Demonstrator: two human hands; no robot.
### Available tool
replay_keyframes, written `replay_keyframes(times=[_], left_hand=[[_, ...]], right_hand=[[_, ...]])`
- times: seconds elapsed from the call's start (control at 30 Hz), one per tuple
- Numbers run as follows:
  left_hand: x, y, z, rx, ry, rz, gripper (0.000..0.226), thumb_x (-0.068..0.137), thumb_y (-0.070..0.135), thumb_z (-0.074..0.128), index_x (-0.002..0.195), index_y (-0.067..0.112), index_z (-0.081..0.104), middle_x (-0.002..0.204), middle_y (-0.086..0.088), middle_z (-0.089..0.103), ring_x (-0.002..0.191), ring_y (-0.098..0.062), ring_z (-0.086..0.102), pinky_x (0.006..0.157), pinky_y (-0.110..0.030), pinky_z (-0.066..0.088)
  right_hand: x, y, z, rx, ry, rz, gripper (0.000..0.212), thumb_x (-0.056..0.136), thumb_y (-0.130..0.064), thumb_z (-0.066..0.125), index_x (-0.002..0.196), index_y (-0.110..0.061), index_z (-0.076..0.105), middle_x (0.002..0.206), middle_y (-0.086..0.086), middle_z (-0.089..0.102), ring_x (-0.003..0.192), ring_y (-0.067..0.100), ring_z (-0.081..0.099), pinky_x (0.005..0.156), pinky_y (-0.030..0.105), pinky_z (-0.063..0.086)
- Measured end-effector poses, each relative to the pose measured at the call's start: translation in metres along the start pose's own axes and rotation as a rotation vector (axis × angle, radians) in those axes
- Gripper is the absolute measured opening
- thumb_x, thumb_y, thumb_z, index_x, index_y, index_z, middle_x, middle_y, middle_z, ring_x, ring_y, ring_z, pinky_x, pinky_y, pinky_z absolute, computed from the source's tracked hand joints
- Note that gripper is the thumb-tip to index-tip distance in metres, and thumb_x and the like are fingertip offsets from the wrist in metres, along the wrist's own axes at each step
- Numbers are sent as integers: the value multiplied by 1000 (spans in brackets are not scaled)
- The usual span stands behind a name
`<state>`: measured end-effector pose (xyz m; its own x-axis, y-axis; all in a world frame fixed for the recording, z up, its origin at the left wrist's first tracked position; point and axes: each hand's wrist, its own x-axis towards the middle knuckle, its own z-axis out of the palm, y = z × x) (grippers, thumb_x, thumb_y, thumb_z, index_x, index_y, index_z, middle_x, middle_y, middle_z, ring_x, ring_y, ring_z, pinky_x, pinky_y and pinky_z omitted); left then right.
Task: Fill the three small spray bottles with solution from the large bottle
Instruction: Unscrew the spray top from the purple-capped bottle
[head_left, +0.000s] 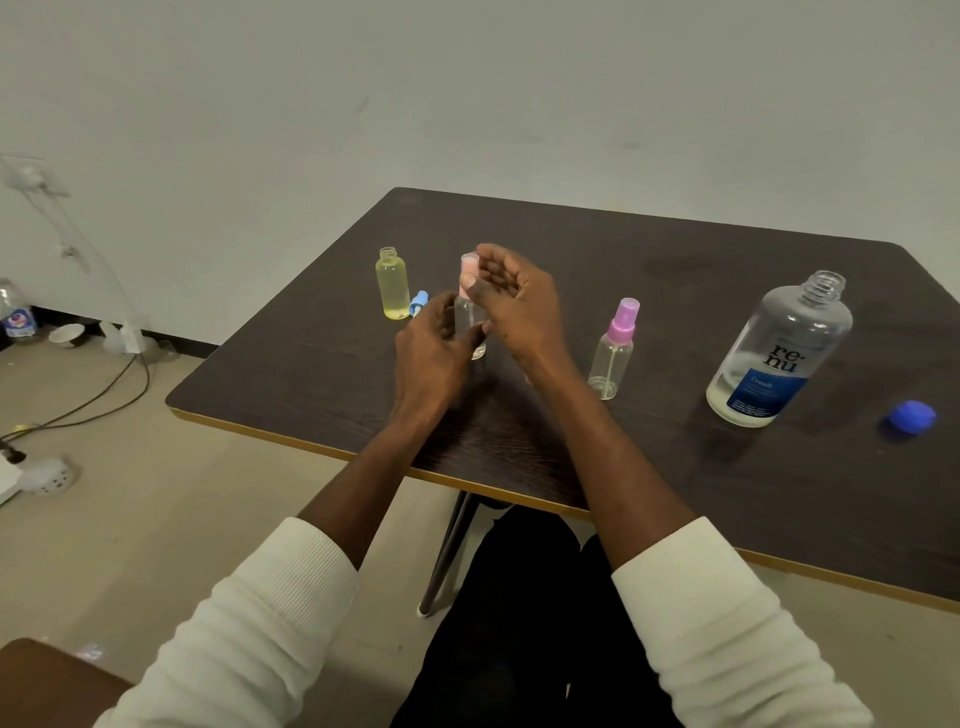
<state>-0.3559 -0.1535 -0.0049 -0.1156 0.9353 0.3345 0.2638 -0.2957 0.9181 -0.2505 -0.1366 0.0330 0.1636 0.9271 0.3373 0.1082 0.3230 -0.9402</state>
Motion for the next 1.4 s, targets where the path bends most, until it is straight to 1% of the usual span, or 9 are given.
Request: replay_keyframes(times=[0.07, 0.17, 0.3, 0.6, 0.8, 0.97, 1.13, 1.3, 1.4], left_hand=[[0, 0, 0, 20, 9, -3, 38, 89, 24, 75, 125, 14, 65, 113, -1, 75, 104, -12, 71, 92, -42, 60], [0, 0, -1, 47, 13, 0, 44, 87, 38, 73, 124, 16, 66, 109, 0, 75, 101, -13, 72, 89, -44, 60], [1, 1, 0, 30, -2, -8, 38, 91, 27, 73, 126, 13, 65, 111, -1, 75, 102, -12, 72, 90, -42, 60], [1, 1, 1, 24, 1, -8, 36, 91, 22, 73, 125, 12, 65, 112, -1, 74, 104, -13, 71, 93, -41, 59], [-1, 1, 0, 26, -4, 15, 36, 91, 20, 73, 126, 14, 65, 113, -1, 74, 103, -11, 71, 92, -37, 60], [-1, 1, -1, 23, -9, 16, 33, 91, 22, 73, 123, 17, 66, 109, 1, 75, 101, -10, 71, 90, -39, 60], [-1, 2, 0, 14, -16, 11, 39, 91, 22, 74, 128, 17, 64, 115, 2, 73, 106, -10, 70, 93, -35, 59], [0, 1, 2, -18, -21, -5, 34, 90, 17, 74, 122, 11, 65, 111, -3, 75, 103, -13, 72, 92, -40, 60], [4, 2, 4, -3, -27, -11, 37, 90, 18, 74, 125, 12, 64, 114, -4, 74, 106, -15, 71, 94, -42, 59]], right_hand=[[0, 0, 0, 5, 21, -3, 41, 82, -12, 77, 120, -6, 63, 110, 4, 69, 105, 17, 66, 92, 26, 54], [1, 5, 1, -69, 32, -36, 37, 74, -19, 83, 107, -15, 66, 101, 2, 70, 95, 18, 67, 87, 35, 57], [3, 7, 1, -115, 48, -58, 35, 75, -12, 81, 106, -13, 65, 94, 1, 68, 87, 13, 65, 82, 31, 58], [3, 6, 3, -118, 4, -66, 29, 88, 3, 62, 113, -13, 64, 106, 1, 69, 101, 14, 66, 89, 28, 55], [3, 5, -1, -119, -9, -72, 33, 82, -4, 72, 114, -10, 65, 93, -6, 65, 86, 4, 62, 83, 24, 56], [2, 7, 0, -91, -1, -85, 34, 78, -11, 78, 109, -12, 66, 97, 1, 67, 88, 11, 62, 82, 26, 55], [3, 8, -1, -84, 22, -67, 30, 82, -16, 75, 110, -10, 65, 103, 8, 66, 90, 14, 61, 83, 28, 55], [5, 9, -2, -69, 109, -63, 29, 86, -27, 72, 109, -9, 66, 101, 8, 66, 87, 10, 60, 80, 26, 55], [6, 10, -2, -84, 166, -82, 24, 86, -26, 70, 105, -11, 67, 98, 5, 66, 84, 9, 60, 79, 29, 56]])
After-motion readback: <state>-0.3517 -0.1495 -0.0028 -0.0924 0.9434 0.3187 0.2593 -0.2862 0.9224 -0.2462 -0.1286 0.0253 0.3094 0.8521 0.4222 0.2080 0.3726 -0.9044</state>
